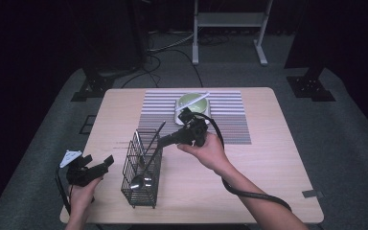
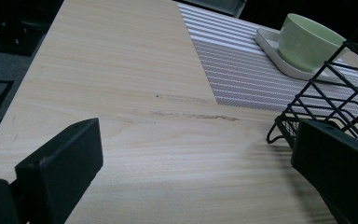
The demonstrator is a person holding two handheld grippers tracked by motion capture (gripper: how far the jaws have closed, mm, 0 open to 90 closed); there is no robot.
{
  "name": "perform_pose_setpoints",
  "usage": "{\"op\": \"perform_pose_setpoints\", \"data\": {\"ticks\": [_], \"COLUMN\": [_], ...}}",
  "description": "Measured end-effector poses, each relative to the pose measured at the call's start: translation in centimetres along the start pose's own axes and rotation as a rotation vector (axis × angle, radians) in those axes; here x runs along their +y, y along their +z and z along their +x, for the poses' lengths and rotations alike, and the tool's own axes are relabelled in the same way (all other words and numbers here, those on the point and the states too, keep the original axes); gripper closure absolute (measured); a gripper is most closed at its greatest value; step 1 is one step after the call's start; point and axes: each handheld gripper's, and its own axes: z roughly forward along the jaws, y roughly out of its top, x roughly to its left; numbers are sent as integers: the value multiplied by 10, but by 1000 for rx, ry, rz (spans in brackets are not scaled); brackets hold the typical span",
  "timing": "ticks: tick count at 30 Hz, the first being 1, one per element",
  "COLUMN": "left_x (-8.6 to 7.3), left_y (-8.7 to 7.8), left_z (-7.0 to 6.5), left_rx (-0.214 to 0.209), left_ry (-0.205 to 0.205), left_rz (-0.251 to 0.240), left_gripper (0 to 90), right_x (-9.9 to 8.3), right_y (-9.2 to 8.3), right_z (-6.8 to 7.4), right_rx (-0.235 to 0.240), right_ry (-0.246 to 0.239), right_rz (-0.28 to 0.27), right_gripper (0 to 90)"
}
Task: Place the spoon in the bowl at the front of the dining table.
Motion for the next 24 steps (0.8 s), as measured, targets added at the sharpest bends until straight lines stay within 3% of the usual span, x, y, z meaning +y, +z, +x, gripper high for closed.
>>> {"op": "perform_pose_setpoints", "data": {"ticks": [24], "left_x": [0], "left_y": [0], "left_z": [0], "left_rx": [2], "left_ry": [-2], "left_rz": [0], "left_gripper": [10], "right_x": [10], "right_y": [-31], "right_z": [3], "right_rx": [16], "right_ry": [25], "right_rz": [-64], "right_gripper": [886]}}
